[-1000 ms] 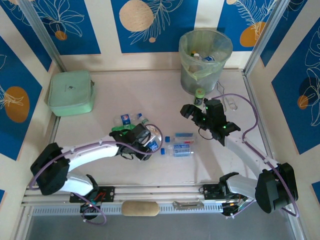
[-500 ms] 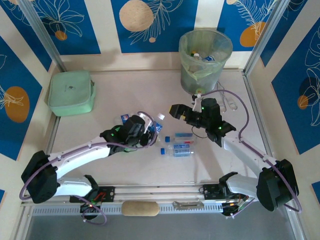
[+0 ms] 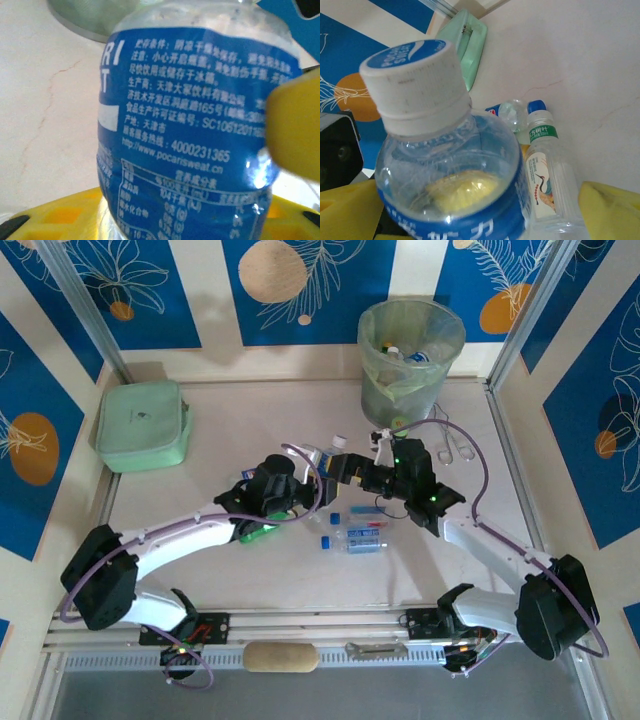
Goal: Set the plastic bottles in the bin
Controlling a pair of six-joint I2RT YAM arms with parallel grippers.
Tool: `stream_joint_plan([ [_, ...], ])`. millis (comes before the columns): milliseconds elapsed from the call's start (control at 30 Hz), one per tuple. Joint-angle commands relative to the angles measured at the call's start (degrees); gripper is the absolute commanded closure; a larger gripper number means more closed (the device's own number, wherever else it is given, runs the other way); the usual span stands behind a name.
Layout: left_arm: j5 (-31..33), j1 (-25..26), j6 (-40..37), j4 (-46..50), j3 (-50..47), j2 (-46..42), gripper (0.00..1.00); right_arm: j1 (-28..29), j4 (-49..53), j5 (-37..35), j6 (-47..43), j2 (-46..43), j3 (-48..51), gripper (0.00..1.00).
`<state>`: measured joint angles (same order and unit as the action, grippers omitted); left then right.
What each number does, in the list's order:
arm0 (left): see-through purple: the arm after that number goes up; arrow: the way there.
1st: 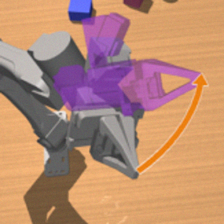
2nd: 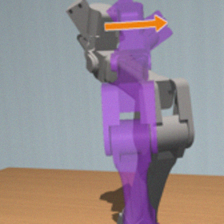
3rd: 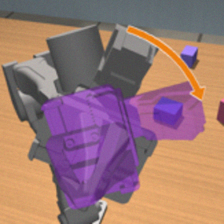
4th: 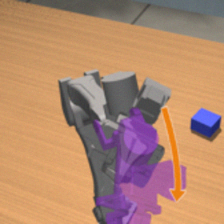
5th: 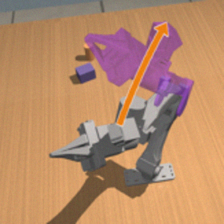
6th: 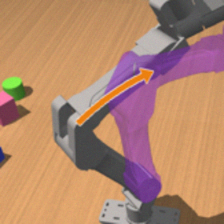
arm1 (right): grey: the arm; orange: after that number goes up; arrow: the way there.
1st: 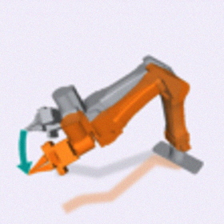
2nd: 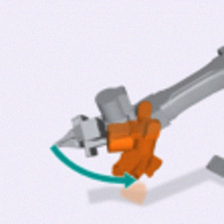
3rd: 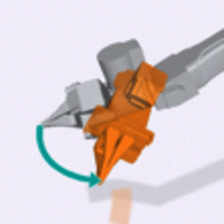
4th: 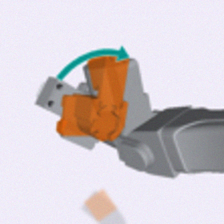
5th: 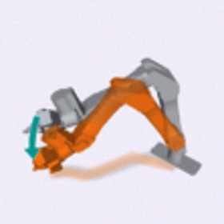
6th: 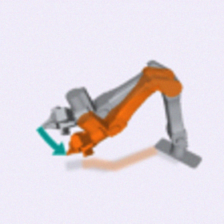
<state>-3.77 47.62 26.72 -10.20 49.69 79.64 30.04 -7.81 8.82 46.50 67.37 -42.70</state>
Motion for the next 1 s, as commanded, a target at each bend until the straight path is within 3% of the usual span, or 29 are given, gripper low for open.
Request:
stream_joint_plan([
  [0, -5.4, -0.38, 0.77, -5.45, 0.86, 0.26, 0.59, 0.54, -1.19, 0.85, -0.88, 1.14, -1.64, 0.01],
  [100, -6.02, -0.4, 0.79, -5.62, 0.45, 0.17, 0.59, 0.81, -1.22, 1.17, -1.32, 1.83, -2.19, 0.0],
  [533, -6.1, -0.33, 0.09, -5.27, -0.01, 0.34, 0.54, 1.25, -1.6, 1.21, -1.61, 4.08, -3.01, 0.3],
  [700, -5.46, -0.34, 0.05, -4.43, -0.03, -0.12, 0.27, 1.09, -0.56, -0.25, -2.57, 3.83, -3.13, 0.35],
  [800, -5.09, -0.48, -0.17, -3.89, -0.45, -1.14, 0.16, 0.43, 2.43, -1.98, -3.95, 3.06, -4.03, 0.36],
  [967, -2.5, -1.41, -0.8, -1.47, -2.21, -4.2, 0.08, -2.55, 7.53, -4.48, -5.96, 1.72, -5.69, 0.37],
])
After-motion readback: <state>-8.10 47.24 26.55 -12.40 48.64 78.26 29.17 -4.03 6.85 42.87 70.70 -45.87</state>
